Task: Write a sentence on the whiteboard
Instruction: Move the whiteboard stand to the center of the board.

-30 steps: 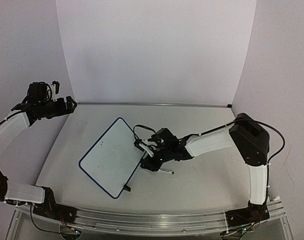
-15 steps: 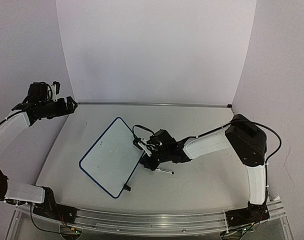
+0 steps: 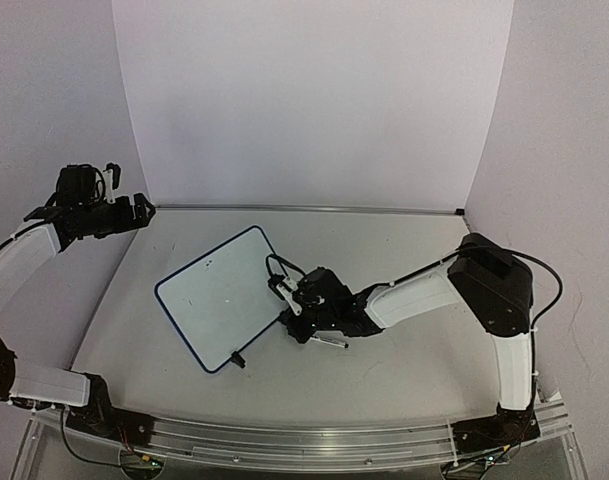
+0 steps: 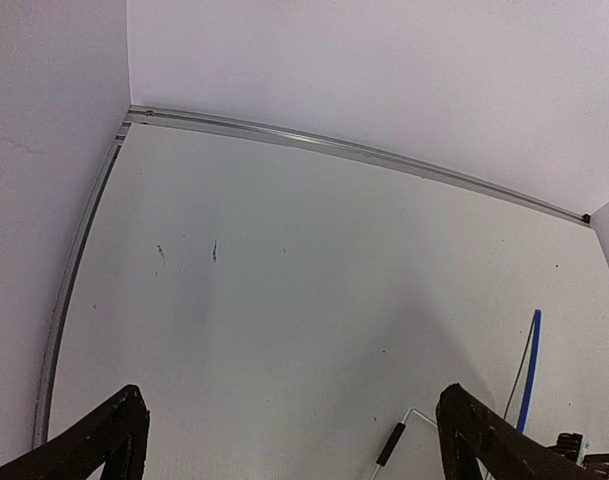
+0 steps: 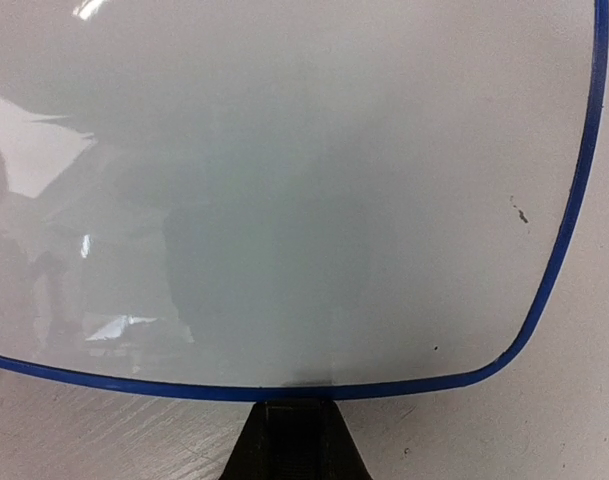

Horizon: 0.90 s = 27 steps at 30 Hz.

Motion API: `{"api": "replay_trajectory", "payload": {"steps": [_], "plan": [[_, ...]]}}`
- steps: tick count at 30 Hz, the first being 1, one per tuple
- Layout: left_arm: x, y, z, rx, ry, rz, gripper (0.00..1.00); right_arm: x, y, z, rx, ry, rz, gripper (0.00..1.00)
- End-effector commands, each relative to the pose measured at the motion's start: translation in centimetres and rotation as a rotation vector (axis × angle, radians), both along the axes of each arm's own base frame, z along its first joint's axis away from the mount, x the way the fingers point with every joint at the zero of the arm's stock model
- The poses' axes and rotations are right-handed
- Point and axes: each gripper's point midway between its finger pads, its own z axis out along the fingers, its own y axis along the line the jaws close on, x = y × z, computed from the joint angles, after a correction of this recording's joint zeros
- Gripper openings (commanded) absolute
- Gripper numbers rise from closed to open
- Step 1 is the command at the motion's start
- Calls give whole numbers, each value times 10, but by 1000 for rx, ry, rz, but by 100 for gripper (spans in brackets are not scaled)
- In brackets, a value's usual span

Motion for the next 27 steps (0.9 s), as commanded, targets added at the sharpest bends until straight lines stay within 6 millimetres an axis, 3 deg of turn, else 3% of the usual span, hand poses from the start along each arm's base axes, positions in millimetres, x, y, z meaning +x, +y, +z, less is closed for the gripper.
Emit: {"api": "replay_trajectory", "payload": {"steps": [1,9,18,27], "plan": [[3,-1,4,-6,-14,-9,100,38,-47,9,-36,-97,-308,0],[3,-2,3,-9,-15,-10,100,54,-101,12,-112,-180,-589,0],[3,-3,2,-17,-13,-14,99,61,-147,16,-166,-214,-794,0],[3,-4,2,-20,-12,-18,100,55,-172,13,-157,-178,-866,1]]}}
